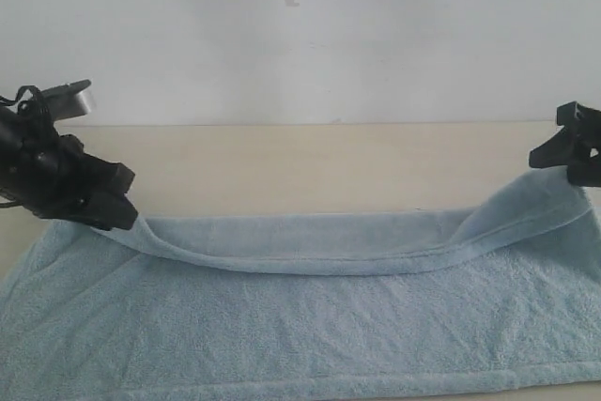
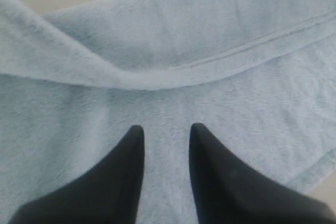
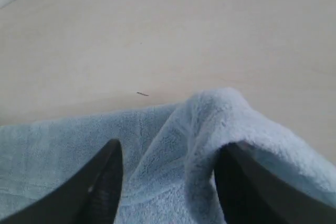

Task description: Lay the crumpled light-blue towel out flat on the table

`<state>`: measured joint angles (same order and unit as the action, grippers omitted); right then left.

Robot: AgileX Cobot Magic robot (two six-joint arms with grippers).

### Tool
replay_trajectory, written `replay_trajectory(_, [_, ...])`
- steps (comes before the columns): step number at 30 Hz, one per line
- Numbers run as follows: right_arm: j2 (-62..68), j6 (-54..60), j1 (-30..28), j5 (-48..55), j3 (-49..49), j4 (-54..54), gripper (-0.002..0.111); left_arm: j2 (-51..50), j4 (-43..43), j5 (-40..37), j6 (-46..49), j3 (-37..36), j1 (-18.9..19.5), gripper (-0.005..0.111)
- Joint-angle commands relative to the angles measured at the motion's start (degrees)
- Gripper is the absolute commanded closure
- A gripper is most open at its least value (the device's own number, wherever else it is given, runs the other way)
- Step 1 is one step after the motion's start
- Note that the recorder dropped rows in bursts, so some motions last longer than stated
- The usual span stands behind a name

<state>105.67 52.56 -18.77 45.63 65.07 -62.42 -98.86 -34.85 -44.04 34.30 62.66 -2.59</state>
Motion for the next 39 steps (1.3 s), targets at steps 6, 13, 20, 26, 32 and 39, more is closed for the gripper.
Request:
replay_trajectory(6, [-7.2,-31.7,-0.1,3.8,-0.6,31.0,0.057,8.4,22.2,2.1,-18.0,-8.1,0.0,0.076])
replay_trajectory(13, [-7.2,-32.4,0.0,9.3,-6.8,31.6,0.057,11.2,21.8,7.2,-18.0,-15.7,0.0,0.048])
replay_trajectory(20, [-7.3,-32.2,0.0,8.8,-13.1,36.5,0.057,11.7,35.8,10.9,-31.3,-21.6,0.0,0.042])
replay_trajectory(26, [-7.3,-26.0,0.0,8.2,-14.8,31.2,0.057,11.7,46.0,14.5,-43.2,-24.9,0.0,0.042])
replay_trajectory(32, [-7.3,-27.9,0.0,6.9,-14.8,36.9,0.057,11.6,48.0,14.3,-48.5,-25.4,0.3,0.042])
replay_trajectory(39, [-7.3,-26.4,-0.1,2.1,-14.7,39.2,0.055,7.1,47.3,17.3,-50.6,-25.4,3.9,0.042])
